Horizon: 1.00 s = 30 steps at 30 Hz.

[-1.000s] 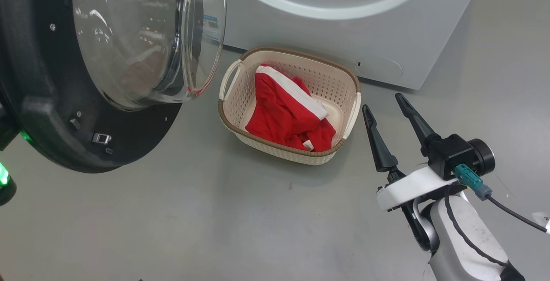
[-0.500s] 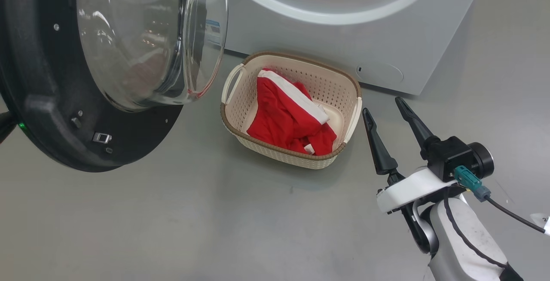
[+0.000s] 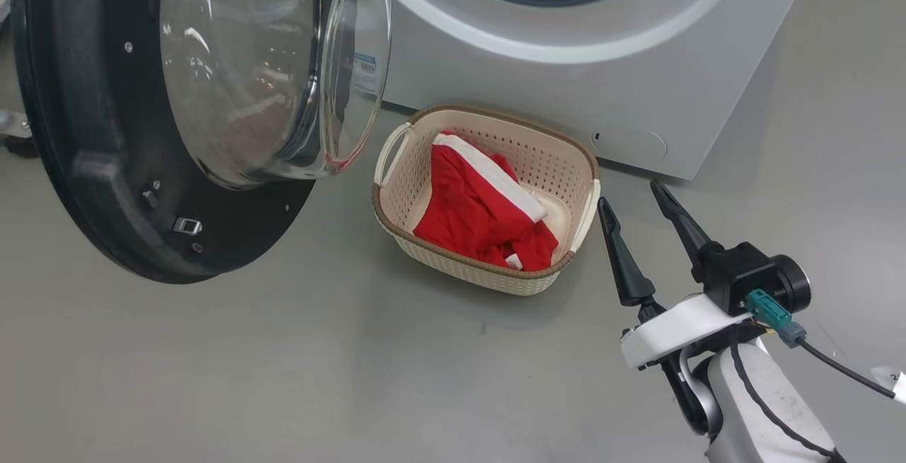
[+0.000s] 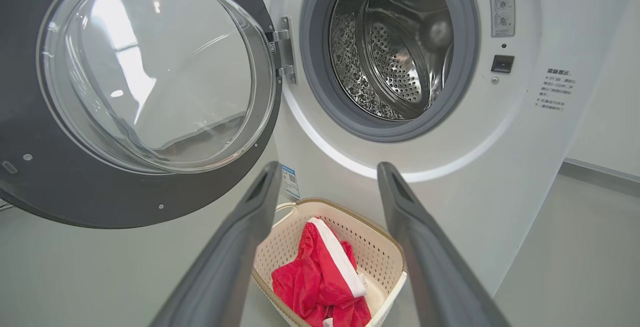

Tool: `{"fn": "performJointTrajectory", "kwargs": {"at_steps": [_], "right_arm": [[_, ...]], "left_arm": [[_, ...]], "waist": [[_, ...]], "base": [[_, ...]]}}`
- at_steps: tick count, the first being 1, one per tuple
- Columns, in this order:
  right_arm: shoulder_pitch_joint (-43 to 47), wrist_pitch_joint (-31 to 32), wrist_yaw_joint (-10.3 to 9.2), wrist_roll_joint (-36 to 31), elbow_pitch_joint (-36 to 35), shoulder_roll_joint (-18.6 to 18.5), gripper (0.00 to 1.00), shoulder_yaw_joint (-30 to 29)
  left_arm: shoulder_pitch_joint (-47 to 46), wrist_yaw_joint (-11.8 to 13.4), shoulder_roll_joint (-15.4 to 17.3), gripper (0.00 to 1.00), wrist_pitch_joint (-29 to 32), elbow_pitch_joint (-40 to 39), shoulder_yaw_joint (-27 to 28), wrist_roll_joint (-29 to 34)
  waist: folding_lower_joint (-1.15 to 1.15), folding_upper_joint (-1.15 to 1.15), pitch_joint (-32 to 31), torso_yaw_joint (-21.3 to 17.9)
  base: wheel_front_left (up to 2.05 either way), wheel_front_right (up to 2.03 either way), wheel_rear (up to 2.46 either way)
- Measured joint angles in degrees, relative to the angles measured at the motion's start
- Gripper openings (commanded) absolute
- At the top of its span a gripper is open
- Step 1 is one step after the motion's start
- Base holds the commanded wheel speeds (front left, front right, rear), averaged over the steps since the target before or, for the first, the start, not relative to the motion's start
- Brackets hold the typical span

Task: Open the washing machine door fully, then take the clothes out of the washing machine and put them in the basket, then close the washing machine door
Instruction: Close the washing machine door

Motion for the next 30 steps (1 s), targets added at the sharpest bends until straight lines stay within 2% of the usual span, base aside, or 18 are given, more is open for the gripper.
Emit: {"fn": "performJointTrajectory", "kwargs": {"at_steps": [8, 12, 15, 16, 21, 22, 23, 24, 25, 30], "right_arm": [[0.33, 0.00, 0.02, 0.05, -0.01, 0.07, 1.00, 0.59], [0.60, 0.00, 0.04, 0.05, -0.03, 0.16, 1.00, 0.85], [0.87, 0.00, 0.04, 0.05, -0.03, 0.16, 1.00, 0.85], [0.97, 0.00, 0.04, 0.05, -0.07, 0.16, 1.00, 0.85], [1.01, 0.00, 0.04, 0.07, -0.14, 0.18, 1.00, 0.85], [1.01, 0.00, 0.04, 0.07, -0.20, 0.18, 1.00, 0.82], [1.01, 0.00, 0.03, 0.08, -0.24, 0.19, 1.00, 0.80], [1.01, 0.00, 0.02, 0.09, -0.31, 0.19, 1.00, 0.78], [1.01, 0.00, 0.00, 0.14, -0.34, 0.19, 1.00, 0.75], [1.02, 0.00, 0.00, 0.14, -0.41, 0.20, 1.00, 0.68]], "left_arm": [[5.71, 0.00, -1.40, 0.00, -15.51, -5.03, -2.99, 4.83], [8.81, -0.01, -0.73, 0.00, -22.63, -7.00, -5.92, 9.11], [10.31, -0.02, -0.46, 0.00, -25.53, -7.37, -7.32, 10.93], [11.52, -0.16, -0.46, 0.00, -28.22, -7.42, -8.37, 12.18], [12.95, -0.26, -0.58, 0.00, -32.96, -6.88, -8.86, 14.02], [13.25, -0.26, -0.58, 0.05, -34.33, -6.82, -8.90, 14.68], [13.50, -0.26, -0.57, 0.25, -35.65, -6.84, -9.04, 15.17], [13.68, -0.26, -0.73, 0.52, -37.06, -6.84, -9.04, 15.50], [13.82, -0.26, -0.90, 0.98, -38.40, -6.90, -9.14, 15.58], [14.59, -0.26, -1.29, 1.00, -42.22, -6.49, -11.43, 16.79]], "waist": [[0.00, 0.00, -1.07, 0.84], [0.00, 0.00, -1.30, 0.97], [0.00, 0.00, -1.36, 1.04], [0.00, 0.00, -1.37, 1.11], [0.00, 0.00, -1.21, 1.23], [0.00, 0.00, -1.15, 1.24], [0.00, 0.00, -1.09, 1.25], [0.00, 0.00, -1.03, 1.25], [0.00, 0.00, -0.98, 1.24], [0.00, 0.00, -0.78, 1.14]], "base": [[0.00, 0.00, 0.00], [0.00, 0.00, 0.00], [0.00, 0.00, 0.00], [0.00, 0.00, 0.00], [0.00, 0.00, 0.00], [0.00, 0.00, 0.00], [0.00, 0.00, 0.00], [0.00, 0.00, 0.00], [0.00, 0.00, 0.00], [0.00, 0.00, 0.00]]}}
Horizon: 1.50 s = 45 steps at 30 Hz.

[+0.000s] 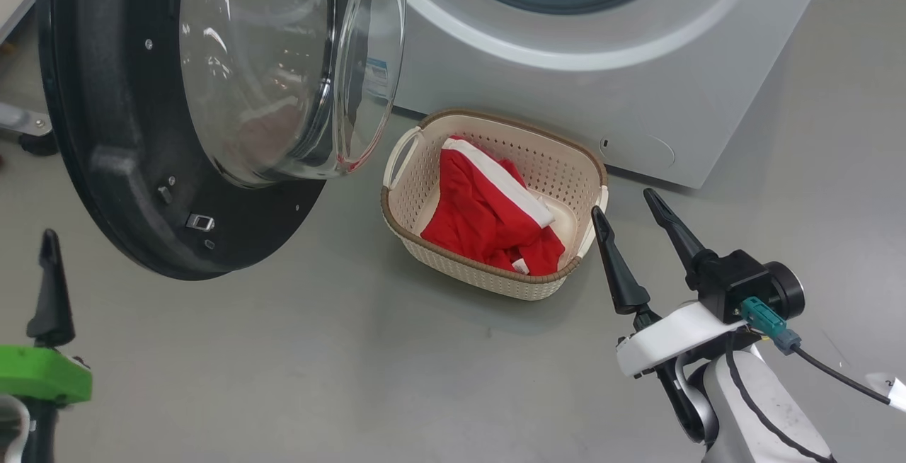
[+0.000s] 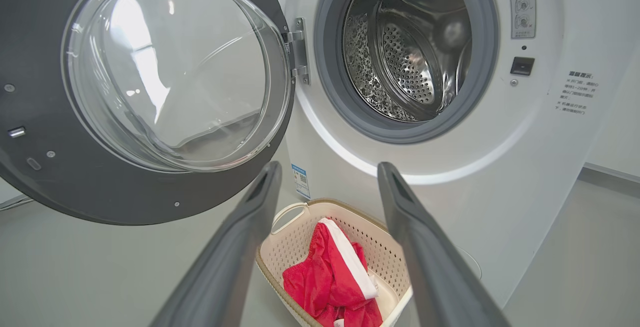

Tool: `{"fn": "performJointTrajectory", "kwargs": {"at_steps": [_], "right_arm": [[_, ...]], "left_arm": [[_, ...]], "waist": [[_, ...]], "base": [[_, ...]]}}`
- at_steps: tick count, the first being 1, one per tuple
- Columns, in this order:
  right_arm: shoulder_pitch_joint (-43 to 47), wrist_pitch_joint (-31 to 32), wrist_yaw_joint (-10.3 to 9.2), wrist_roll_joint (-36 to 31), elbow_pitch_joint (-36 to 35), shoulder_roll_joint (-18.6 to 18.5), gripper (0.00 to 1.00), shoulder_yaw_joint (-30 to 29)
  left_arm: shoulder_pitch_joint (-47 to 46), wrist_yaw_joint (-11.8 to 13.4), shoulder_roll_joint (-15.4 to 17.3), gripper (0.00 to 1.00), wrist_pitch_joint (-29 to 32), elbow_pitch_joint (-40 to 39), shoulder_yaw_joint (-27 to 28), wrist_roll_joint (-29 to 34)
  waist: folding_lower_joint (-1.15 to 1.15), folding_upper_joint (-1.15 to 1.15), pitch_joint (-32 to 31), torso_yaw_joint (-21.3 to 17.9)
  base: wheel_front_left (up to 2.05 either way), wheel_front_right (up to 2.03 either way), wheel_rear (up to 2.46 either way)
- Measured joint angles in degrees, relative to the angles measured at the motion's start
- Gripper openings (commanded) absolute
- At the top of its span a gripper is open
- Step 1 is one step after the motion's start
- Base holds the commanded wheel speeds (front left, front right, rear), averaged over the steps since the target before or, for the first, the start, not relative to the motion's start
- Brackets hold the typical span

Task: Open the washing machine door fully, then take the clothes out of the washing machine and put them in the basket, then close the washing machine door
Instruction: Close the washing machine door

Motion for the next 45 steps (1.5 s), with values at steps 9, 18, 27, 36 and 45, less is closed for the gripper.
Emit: {"fn": "performJointTrajectory", "kwargs": {"at_steps": [9, 18, 27, 36, 45], "right_arm": [[0.01, 0.00, -0.02, 0.00, -0.29, 0.00, 1.00, -0.27], [0.01, 0.00, -0.02, 0.00, -0.41, 0.01, 1.00, -0.29], [0.01, 0.00, -0.02, 0.00, -0.42, 0.01, 1.00, -0.30], [0.01, 0.00, -0.02, 0.00, -0.42, 0.02, 1.00, -0.47], [0.04, 0.00, -0.02, 0.00, -0.42, 0.04, 1.00, -0.47]], "left_arm": [[1.41, -0.01, 0.03, 1.00, -4.02, 2.96, -1.43, 1.16], [1.42, -0.01, 0.02, 1.00, -5.19, 4.90, -1.38, 1.16], [1.33, -0.01, 0.02, 1.00, -5.86, 6.13, -1.65, 1.16], [1.21, -0.01, 0.07, 1.00, -6.43, 7.08, -1.65, 1.16], [1.12, -0.01, 0.13, 1.00, -6.45, 7.91, -2.01, 1.16]], "waist": [[0.00, 0.00, 0.25, -0.10], [0.00, 0.00, 0.37, -0.09], [0.00, 0.00, 0.43, 0.03], [0.00, 0.00, 0.01, 0.05], [0.00, 0.00, -0.11, 0.01]], "base": [[0.00, 0.00, 0.00], [0.00, 0.00, 0.00], [0.00, 0.00, 0.00], [0.00, 0.00, 0.00], [0.00, 0.00, 0.00]]}}
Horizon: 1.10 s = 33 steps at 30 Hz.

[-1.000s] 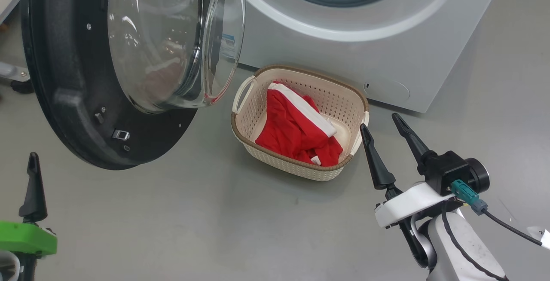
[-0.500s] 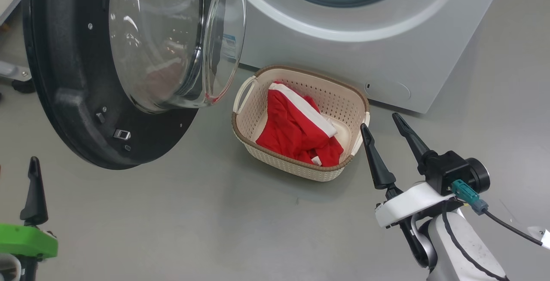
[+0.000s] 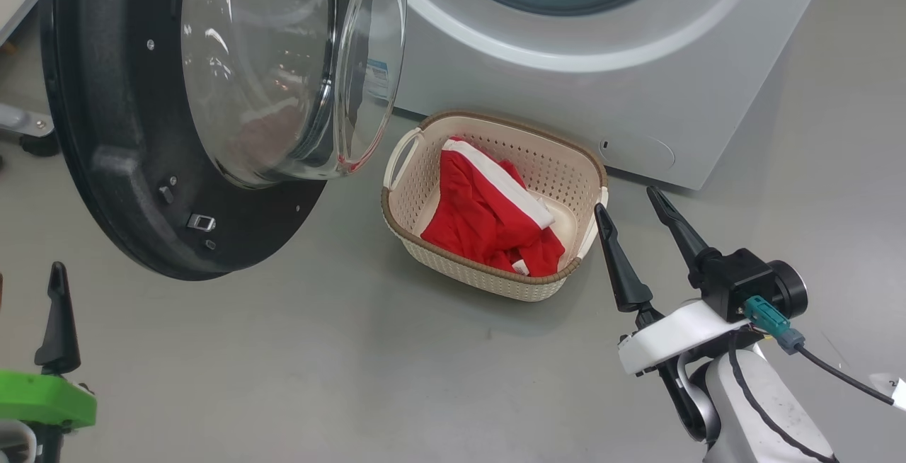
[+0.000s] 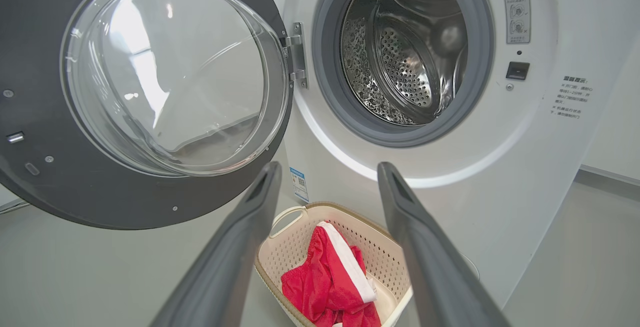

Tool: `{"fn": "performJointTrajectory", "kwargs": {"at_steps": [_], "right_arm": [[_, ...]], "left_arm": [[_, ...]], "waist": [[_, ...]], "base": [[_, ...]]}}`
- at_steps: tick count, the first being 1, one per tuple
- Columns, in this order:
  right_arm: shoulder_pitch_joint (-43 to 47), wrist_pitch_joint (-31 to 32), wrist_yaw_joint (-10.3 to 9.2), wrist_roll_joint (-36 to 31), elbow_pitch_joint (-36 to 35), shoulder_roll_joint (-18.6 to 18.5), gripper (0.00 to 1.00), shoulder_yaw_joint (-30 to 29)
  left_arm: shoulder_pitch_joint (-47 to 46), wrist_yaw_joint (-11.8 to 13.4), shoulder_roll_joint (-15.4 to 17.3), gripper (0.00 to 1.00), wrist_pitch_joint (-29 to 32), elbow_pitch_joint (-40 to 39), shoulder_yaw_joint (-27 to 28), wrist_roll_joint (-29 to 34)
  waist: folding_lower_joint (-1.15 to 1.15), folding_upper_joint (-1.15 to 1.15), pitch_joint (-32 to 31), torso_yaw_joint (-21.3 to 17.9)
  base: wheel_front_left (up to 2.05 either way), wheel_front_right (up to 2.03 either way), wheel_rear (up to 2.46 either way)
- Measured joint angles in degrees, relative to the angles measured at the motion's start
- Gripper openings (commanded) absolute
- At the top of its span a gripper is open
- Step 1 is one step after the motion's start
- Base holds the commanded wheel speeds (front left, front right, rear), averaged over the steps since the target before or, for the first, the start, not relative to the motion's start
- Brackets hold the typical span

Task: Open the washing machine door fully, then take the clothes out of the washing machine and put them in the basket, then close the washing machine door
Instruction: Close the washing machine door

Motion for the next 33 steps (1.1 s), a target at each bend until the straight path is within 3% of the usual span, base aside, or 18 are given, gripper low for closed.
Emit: {"fn": "performJointTrajectory", "kwargs": {"at_steps": [9, 10, 12, 22, 26, 32, 33], "right_arm": [[0.02, 0.00, 0.00, 0.00, 0.00, 0.01, 1.00, -0.02], [0.02, 0.00, 0.00, 0.00, 0.00, 0.01, 1.00, -0.02], [0.03, 0.00, 0.00, 0.00, 0.00, 0.02, 1.00, -0.02], [0.10, 0.00, 0.00, 0.00, 0.00, 0.04, 1.00, -0.10], [0.10, 0.00, 0.00, 0.00, 0.01, 0.05, 1.00, -0.07], [0.09, 0.00, 0.02, 0.00, 0.00, 0.05, 1.00, 0.56], [0.09, 0.00, 0.02, 0.00, 0.00, 0.05, 1.00, 0.56]], "left_arm": [[-0.55, 0.00, 0.16, 1.00, -0.42, 0.73, -0.30, 0.00], [-0.55, 0.00, 0.27, 0.91, -0.42, 0.78, -0.51, 0.00], [-0.57, 0.00, 0.32, 0.00, -0.42, 1.30, -0.52, 0.00], [-2.79, 0.00, 3.07, 0.00, -0.40, 1.00, -1.08, -0.86], [-4.70, 0.00, 1.85, 0.00, 1.40, 0.77, -0.33, -7.37], [-8.68, 0.00, 1.10, 0.00, 10.16, 1.09, 2.53, -21.05], [-8.68, 0.00, 1.10, 0.00, 10.16, 1.09, 2.53, -21.05]], "waist": [[0.00, 0.00, -0.12, 0.05], [0.00, 0.00, -0.13, 0.06], [0.00, 0.00, -0.16, 0.06], [0.00, 0.00, -0.14, 0.19], [0.00, 0.00, -0.09, 0.24], [0.00, 0.00, 0.04, 0.00], [0.00, 0.00, 0.04, 0.00]], "base": [[0.00, 0.00, 0.00], [0.00, 0.00, 0.00], [0.00, 0.00, 0.00], [0.00, 0.00, 0.00], [0.00, 0.00, 0.00], [0.00, 0.00, 0.00], [0.00, 0.00, 0.00]]}}
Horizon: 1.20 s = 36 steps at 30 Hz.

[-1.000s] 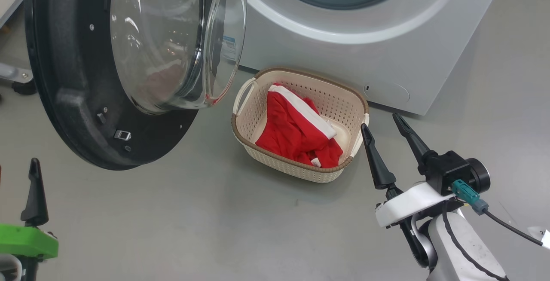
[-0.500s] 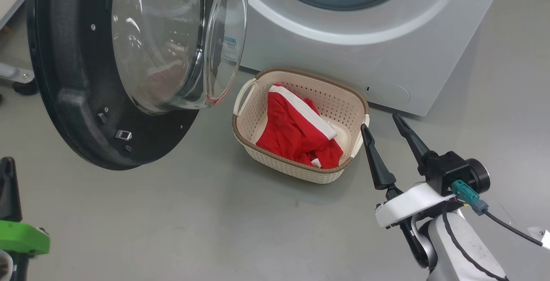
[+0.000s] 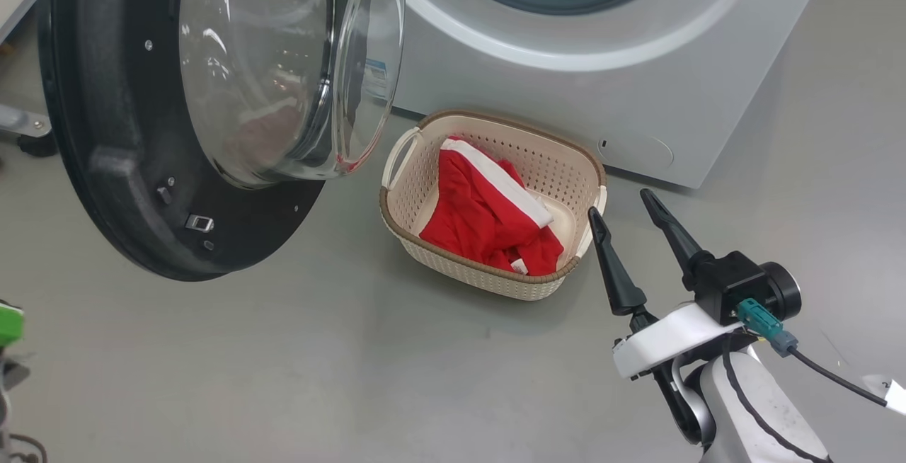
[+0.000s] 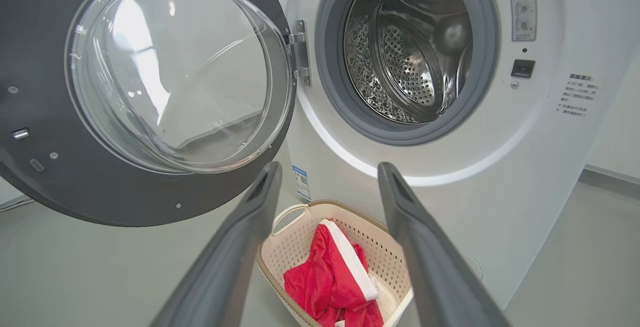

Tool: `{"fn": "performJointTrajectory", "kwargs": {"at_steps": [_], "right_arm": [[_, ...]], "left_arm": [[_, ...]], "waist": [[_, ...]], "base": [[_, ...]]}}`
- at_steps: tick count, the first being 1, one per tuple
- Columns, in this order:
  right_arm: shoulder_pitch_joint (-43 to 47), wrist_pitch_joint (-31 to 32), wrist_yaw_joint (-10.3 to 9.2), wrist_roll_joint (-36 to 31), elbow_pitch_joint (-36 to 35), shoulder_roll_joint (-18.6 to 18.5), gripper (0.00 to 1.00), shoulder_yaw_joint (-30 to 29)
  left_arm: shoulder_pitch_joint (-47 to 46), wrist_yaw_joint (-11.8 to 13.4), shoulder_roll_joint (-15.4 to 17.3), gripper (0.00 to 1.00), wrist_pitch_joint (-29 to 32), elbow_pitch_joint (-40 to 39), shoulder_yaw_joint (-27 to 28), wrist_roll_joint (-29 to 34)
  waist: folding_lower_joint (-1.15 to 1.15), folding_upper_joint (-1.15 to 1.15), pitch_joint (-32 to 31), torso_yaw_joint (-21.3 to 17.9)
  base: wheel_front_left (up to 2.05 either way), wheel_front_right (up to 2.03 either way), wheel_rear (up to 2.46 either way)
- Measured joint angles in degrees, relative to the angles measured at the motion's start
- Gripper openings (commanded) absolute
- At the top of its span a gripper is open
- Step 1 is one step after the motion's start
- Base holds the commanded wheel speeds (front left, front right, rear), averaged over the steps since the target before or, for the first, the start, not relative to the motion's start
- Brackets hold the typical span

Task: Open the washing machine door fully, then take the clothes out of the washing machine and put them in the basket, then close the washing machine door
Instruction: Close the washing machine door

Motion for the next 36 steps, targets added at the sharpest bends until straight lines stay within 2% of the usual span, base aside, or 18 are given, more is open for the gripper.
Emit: {"fn": "performJointTrajectory", "kwargs": {"at_steps": [3, 7, 10, 17, 22, 25, 28, 36], "right_arm": [[-0.01, 0.00, 0.04, -0.01, 0.00, 0.04, 1.00, 0.55], [-0.02, 0.00, 0.04, 0.00, -0.03, 0.04, 1.00, 0.60], [-0.04, 0.00, 0.04, 0.00, -0.05, 0.05, 1.00, 0.62], [-0.06, 0.00, 0.01, 0.00, -0.08, 0.04, 1.00, 0.23], [-0.07, 0.00, 0.01, 0.00, -0.11, 0.04, 1.00, 0.24], [-0.07, 0.00, 0.00, 0.00, -0.13, 0.04, 1.00, 0.23], [-0.07, 0.00, 0.00, 0.00, -0.13, 0.04, 1.00, 0.23], [-0.09, 0.00, -0.02, 0.00, -0.15, 0.04, 1.00, 0.12]], "left_arm": [[-1.38, 0.00, -0.71, 0.00, 4.32, 1.16, 3.54, -6.83], [-4.63, 0.00, -3.46, 0.00, 9.94, 2.80, 8.64, -17.13], [-6.78, 1.15, -5.01, 0.00, 14.27, 3.31, 10.94, -22.80], [-11.10, 7.10, -6.75, 0.00, 24.06, 5.45, 14.29, -32.88], [-13.35, 10.76, -7.42, 0.00, 28.93, 5.32, 17.51, -39.77], [-14.81, 12.58, -7.31, 0.00, 32.09, 5.12, 17.63, -41.51], [-14.84, 13.33, -7.14, 0.00, 34.74, 5.42, 17.95, -42.63], [-14.82, 13.57, -6.80, 0.00, 42.33, 4.24, 16.53, -45.65]], "waist": [[0.00, 0.00, 0.30, -0.48], [0.00, 0.00, 0.88, -1.18], [0.00, 0.00, 1.29, -1.71], [0.00, 0.00, 1.72, -2.44], [0.00, 0.00, 1.71, -2.69], [0.00, 0.00, 1.76, -2.78], [0.00, 0.00, 1.85, -2.86], [0.00, 0.00, 2.20, -2.97]], "base": [[0.00, 0.00, 0.00], [0.00, 0.00, 0.00], [0.00, 0.00, 0.00], [0.00, 0.00, 0.00], [0.00, 0.00, 0.00], [0.00, 0.00, 0.00], [0.00, 0.00, 0.00], [0.00, 0.00, 0.00]]}}
